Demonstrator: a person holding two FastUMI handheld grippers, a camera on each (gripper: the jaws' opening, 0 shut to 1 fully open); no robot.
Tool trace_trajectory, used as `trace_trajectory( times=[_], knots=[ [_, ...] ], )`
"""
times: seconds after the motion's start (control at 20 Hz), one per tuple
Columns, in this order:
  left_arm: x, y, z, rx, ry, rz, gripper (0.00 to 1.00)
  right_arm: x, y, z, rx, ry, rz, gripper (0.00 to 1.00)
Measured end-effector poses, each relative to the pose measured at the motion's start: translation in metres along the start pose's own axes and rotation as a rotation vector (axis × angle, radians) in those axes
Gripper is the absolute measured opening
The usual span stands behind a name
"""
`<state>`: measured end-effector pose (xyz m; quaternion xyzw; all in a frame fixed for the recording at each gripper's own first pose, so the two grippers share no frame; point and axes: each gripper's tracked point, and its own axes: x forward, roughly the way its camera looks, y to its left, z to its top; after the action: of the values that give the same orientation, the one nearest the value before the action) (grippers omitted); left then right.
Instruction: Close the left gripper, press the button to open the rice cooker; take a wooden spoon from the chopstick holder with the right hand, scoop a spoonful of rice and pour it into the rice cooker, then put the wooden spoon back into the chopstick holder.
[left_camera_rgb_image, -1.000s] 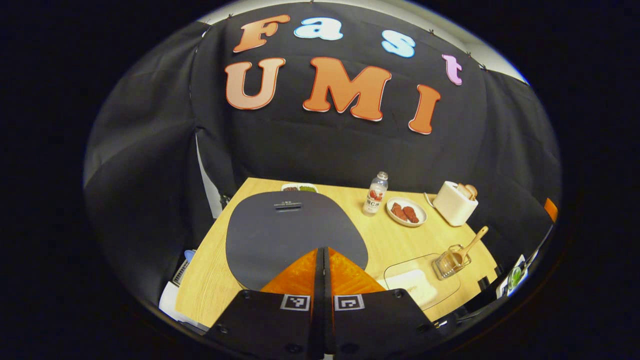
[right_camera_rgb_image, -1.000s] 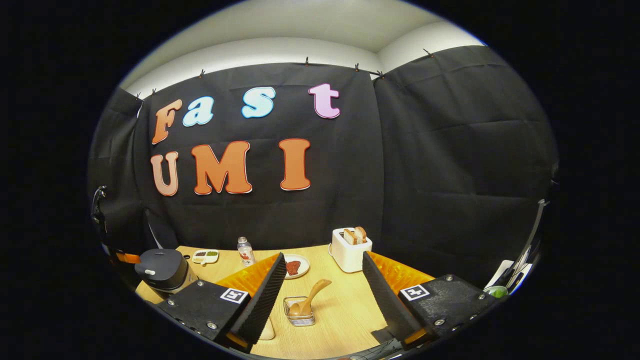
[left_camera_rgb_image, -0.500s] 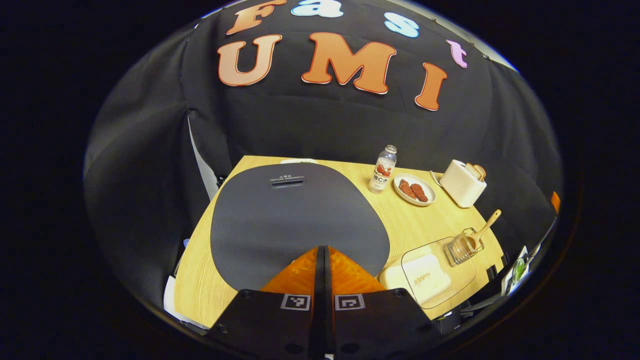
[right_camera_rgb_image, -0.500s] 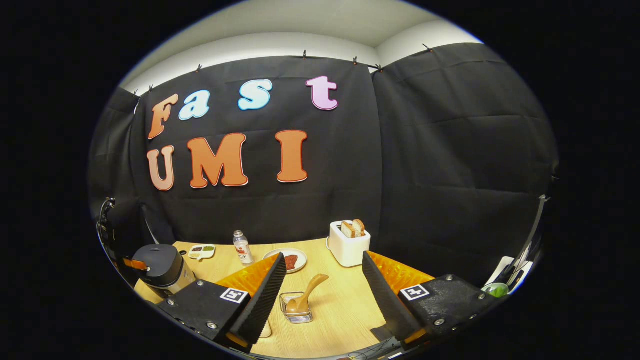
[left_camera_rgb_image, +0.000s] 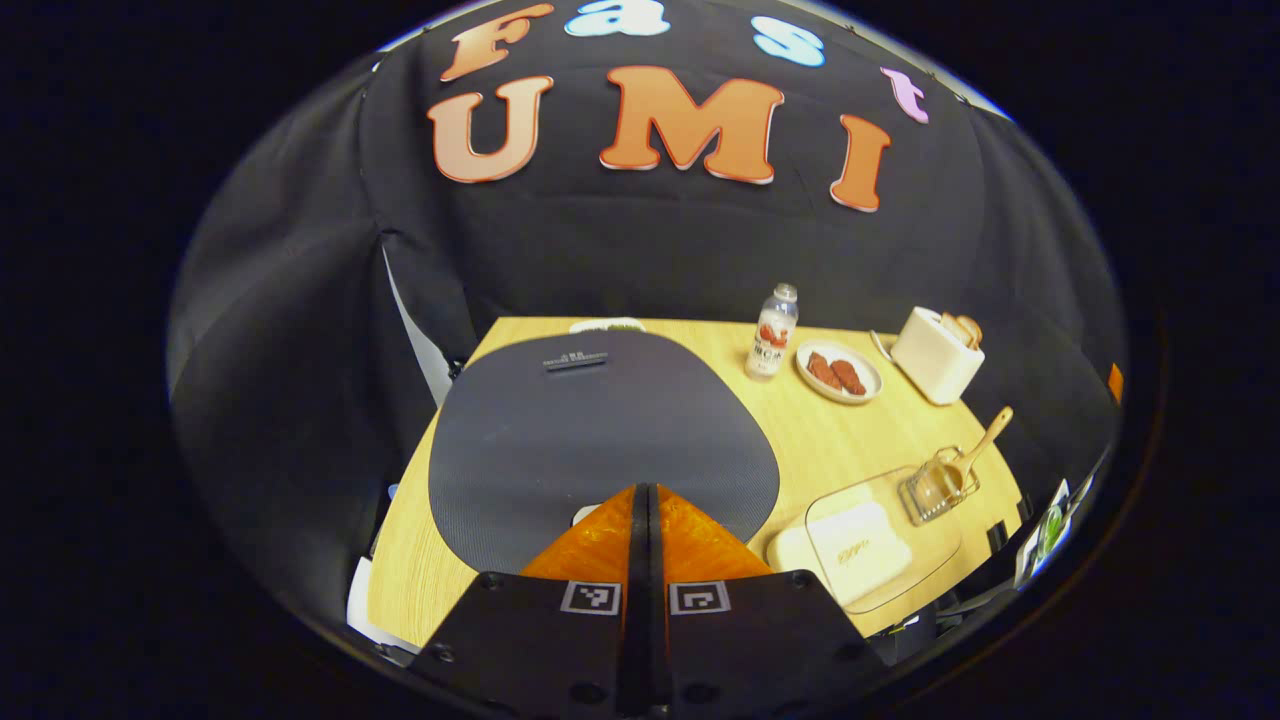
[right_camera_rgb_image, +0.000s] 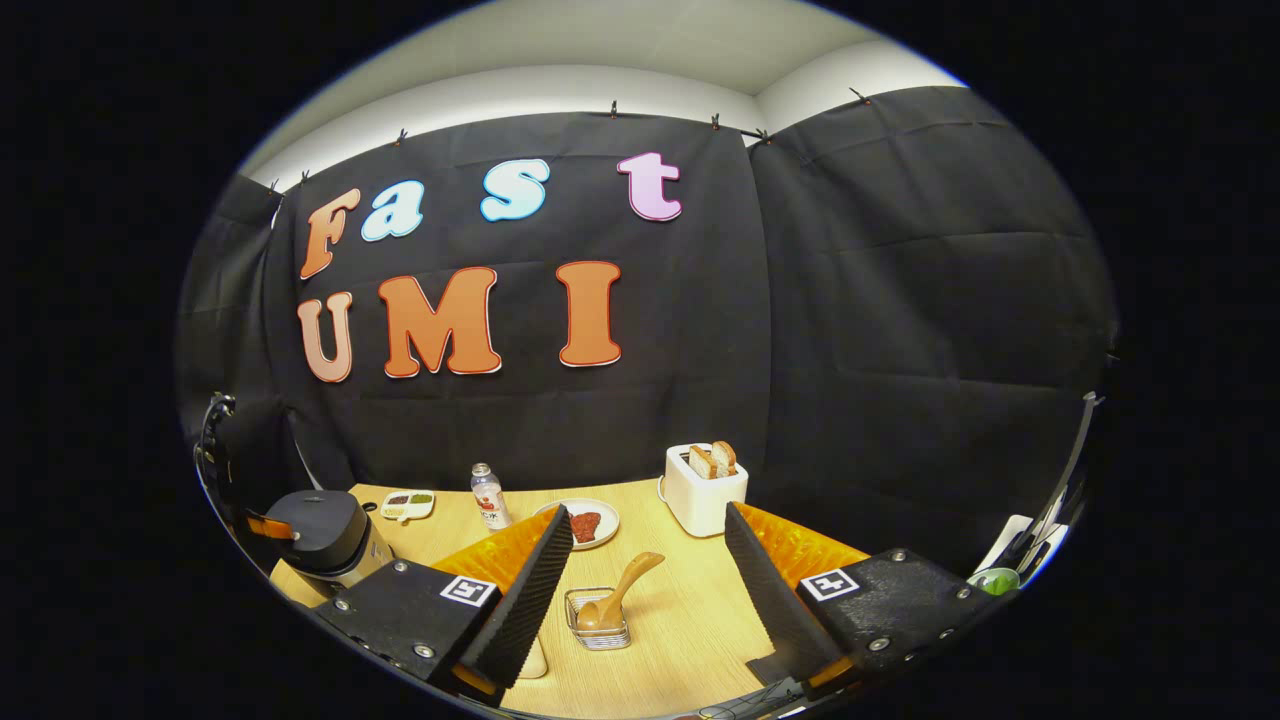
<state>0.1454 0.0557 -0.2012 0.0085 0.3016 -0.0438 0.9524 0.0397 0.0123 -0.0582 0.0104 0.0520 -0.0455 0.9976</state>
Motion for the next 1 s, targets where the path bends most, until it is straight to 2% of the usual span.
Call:
trace_trajectory(
  times=[0.1, 0.2, 0.25, 0.3, 0.4, 0.55, 0.6, 0.65, 0.75, 0.8, 0.95, 1.0],
  knots=[
    [-0.024, -0.001, 0.046, -0.016, -0.122, 0.000, 0.00, 0.001, 0.003, 0.003, 0.011, -0.007, 0.007, 0.95],
    [-0.051, 0.000, 0.081, -0.004, -0.234, 0.009, 0.04, 0.002, 0.006, 0.003, 0.016, -0.010, 0.011, 0.95],
    [-0.070, 0.000, 0.096, -0.005, -0.279, 0.012, 0.01, 0.002, 0.006, 0.004, 0.014, -0.013, 0.012, 0.95],
    [-0.083, 0.001, 0.109, -0.008, -0.323, 0.011, 0.04, 0.001, 0.005, 0.005, 0.011, -0.018, 0.010, 0.95],
    [-0.100, 0.005, 0.122, -0.008, -0.396, 0.029, 0.04, 0.002, 0.004, 0.003, 0.010, -0.021, 0.007, 0.95],
    [-0.124, 0.012, 0.130, 0.010, -0.461, 0.065, 0.04, 0.007, -0.001, -0.009, 0.004, -0.008, -0.003, 0.95],
    [-0.130, 0.013, 0.134, 0.005, -0.476, 0.069, 0.07, 0.010, -0.003, -0.015, -0.001, 0.000, -0.008, 0.95],
    [-0.137, 0.017, 0.137, -0.004, -0.490, 0.075, 0.04, 0.013, -0.004, -0.020, -0.002, 0.009, -0.011, 0.95],
    [-0.147, 0.025, 0.141, -0.020, -0.517, 0.095, 0.07, 0.021, -0.005, -0.034, 0.014, 0.032, -0.006, 0.95],
    [-0.150, 0.028, 0.142, -0.022, -0.523, 0.100, 0.06, 0.027, -0.005, -0.042, 0.023, 0.044, -0.002, 1.00],
    [-0.168, 0.041, 0.142, -0.026, -0.536, 0.142, 0.06, 0.045, -0.001, -0.067, 0.034, 0.089, 0.018, 1.00],
    [-0.172, 0.045, 0.143, -0.030, -0.540, 0.150, 0.18, 0.053, 0.002, -0.075, 0.043, 0.107, 0.026, 1.00]
  ],
)
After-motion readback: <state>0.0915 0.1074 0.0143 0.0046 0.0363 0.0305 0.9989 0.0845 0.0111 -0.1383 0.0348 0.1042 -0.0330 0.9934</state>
